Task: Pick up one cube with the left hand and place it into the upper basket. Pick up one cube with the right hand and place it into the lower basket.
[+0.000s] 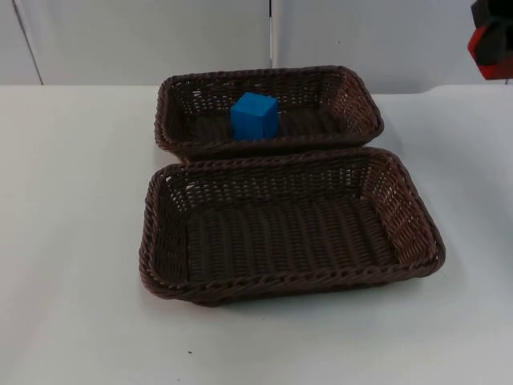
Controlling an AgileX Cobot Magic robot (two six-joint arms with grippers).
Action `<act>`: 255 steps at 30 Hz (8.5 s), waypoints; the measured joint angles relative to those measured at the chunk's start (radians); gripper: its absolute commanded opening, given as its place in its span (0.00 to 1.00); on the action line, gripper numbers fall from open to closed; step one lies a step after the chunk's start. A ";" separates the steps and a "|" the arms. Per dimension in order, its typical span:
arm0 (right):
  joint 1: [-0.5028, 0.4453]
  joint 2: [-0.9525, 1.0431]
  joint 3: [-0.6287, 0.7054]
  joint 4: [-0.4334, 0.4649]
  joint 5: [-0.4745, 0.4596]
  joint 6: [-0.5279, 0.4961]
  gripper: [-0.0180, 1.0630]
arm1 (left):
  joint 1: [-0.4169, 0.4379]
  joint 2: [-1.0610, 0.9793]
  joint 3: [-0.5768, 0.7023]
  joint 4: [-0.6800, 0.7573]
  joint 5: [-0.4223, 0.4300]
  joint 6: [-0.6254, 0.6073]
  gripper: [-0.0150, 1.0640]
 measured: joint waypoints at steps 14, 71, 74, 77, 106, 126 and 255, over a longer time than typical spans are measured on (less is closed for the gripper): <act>0.000 0.000 0.000 0.000 0.046 0.000 0.02 | 0.000 0.000 0.000 0.000 0.000 0.000 0.90; 0.395 0.289 0.000 0.001 -0.060 -0.054 0.02 | 0.000 0.000 0.000 0.000 0.000 0.000 0.90; 0.395 0.319 0.000 0.001 -0.076 -0.054 0.02 | 0.000 0.000 0.000 0.000 0.000 0.000 0.90; 0.395 0.339 0.000 0.001 -0.082 -0.054 0.05 | 0.000 0.000 0.000 0.000 0.000 0.000 0.90; 0.395 0.322 0.000 0.001 -0.073 -0.028 0.68 | 0.000 0.000 0.000 0.000 0.000 0.000 0.90; 0.395 -0.044 0.000 0.001 0.040 -0.025 0.68 | 0.000 0.000 0.000 0.000 0.000 0.000 0.90; 0.396 -1.708 0.719 -0.055 0.579 -0.023 0.68 | 0.000 -0.578 0.106 0.250 0.502 -0.225 0.90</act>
